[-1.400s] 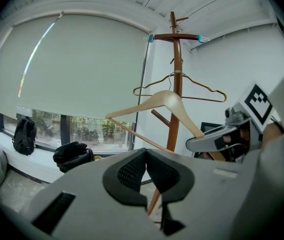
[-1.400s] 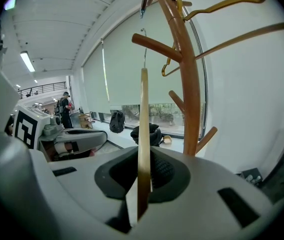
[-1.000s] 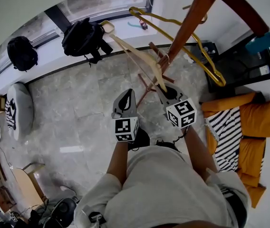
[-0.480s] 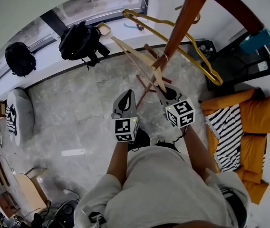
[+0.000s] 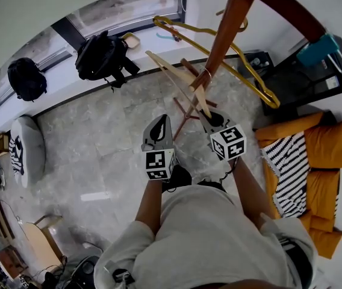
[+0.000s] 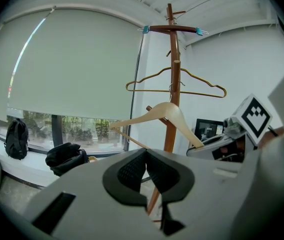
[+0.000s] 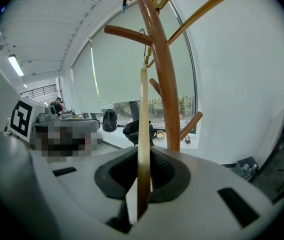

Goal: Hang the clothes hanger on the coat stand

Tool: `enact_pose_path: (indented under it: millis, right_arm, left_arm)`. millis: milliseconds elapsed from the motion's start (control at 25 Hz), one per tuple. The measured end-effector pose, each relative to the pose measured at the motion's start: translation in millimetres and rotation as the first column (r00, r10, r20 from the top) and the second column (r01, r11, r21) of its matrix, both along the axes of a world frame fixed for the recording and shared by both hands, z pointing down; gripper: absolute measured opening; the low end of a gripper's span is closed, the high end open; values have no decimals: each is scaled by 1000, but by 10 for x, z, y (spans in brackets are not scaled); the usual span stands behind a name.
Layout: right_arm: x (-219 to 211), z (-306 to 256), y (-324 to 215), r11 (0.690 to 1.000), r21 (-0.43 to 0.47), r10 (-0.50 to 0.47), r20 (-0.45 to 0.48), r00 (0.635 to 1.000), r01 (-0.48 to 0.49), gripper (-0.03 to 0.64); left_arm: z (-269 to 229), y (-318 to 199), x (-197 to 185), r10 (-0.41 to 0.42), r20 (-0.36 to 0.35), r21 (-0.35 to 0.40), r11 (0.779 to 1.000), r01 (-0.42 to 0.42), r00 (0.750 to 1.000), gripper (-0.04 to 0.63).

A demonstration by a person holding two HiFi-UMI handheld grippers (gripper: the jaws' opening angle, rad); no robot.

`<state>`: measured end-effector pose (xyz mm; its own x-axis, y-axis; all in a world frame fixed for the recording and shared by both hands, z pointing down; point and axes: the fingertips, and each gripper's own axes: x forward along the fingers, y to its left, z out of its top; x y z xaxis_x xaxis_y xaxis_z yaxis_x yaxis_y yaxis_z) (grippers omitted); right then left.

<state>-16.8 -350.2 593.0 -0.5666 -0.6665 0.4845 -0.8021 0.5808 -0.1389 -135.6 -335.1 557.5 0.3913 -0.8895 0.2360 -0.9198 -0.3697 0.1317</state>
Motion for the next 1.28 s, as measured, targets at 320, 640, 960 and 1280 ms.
enact_pose_path:
  millis: [320,640,960,1280]
  right_arm:
    - [64,80,-30,999,13,30,-33,999,-29,25]
    - [178,101,-87,996,84,40,-89,995,-33,25]
    - [208,-12,-77,992,125,35,-71,997,-26,69]
    - [323,-141,-22,986,163,28,-54,998,-19,172]
  left_arm:
    - [1,-4,32,9,11,-5,1000,-9,1000,9]
    - [44,18,100,10,28,-16,1000,-10,1000,9]
    - [18,48,28,-15,42,-17,1000,16,999,9]
    - [-37,135,-28,-62,54,-1,998,63,997,9]
